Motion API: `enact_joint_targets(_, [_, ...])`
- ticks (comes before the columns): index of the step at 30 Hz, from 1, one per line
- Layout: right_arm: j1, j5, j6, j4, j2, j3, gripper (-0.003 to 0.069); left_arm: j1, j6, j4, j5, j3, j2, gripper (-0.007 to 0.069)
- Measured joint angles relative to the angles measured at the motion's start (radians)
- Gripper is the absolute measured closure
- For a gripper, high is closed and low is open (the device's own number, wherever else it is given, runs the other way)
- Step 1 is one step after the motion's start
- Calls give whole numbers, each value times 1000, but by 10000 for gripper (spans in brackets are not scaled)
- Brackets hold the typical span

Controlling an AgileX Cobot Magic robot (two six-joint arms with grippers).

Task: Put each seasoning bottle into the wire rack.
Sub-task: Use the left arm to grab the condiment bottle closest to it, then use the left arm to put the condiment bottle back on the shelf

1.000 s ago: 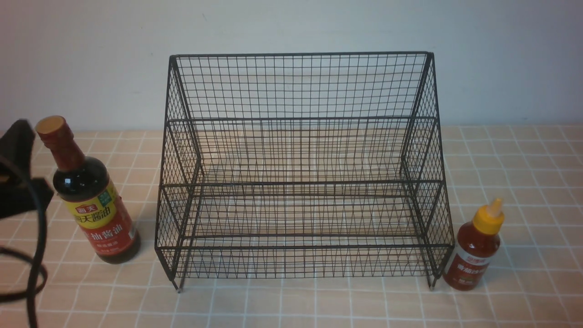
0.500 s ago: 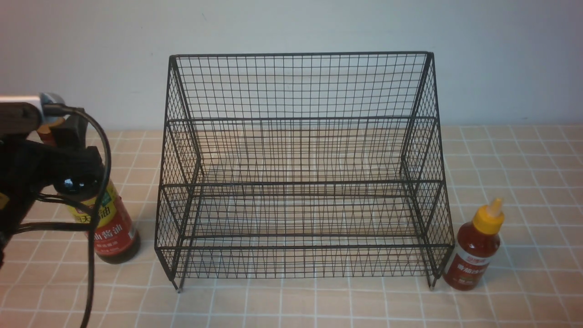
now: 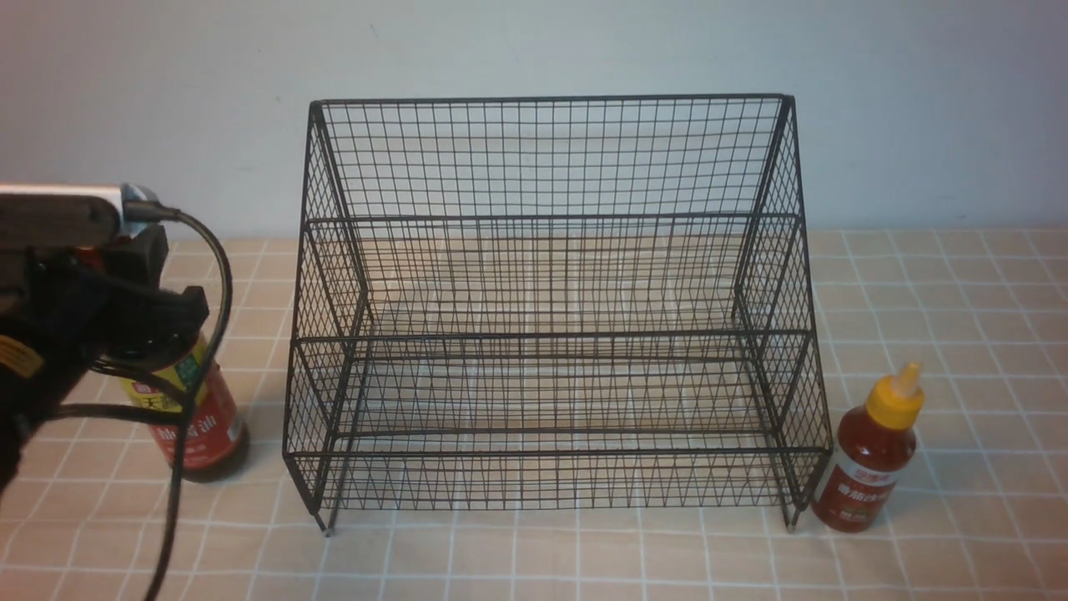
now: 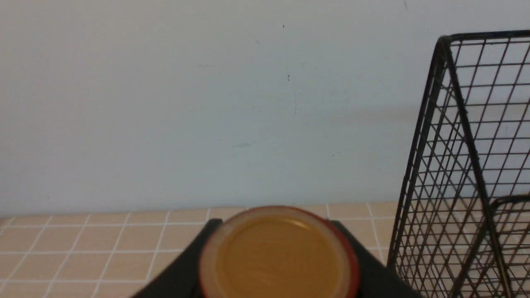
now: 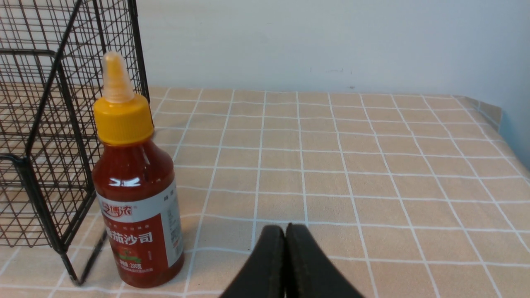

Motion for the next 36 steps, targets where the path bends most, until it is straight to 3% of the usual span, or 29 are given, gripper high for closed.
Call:
enact_joint_targets(3, [0,0,0,0,0,0,673,0,2,-3,167,-82,-119,367])
enact_joint_targets(11, [0,0,0,0,0,0,673,-15,-69,-2,307,-290,-299,367])
enact_joint_targets(17, [0,0,0,0,0,0,673,-152,-140,1,307,-380,-293,368])
enact_joint_targets(24, [0,0,0,0,0,0,673,-306,-122,1,220,-425,-135,368])
enact_joint_targets(36, [0,0,0,0,0,0,673,-333,-115,0,145,-475,140,368])
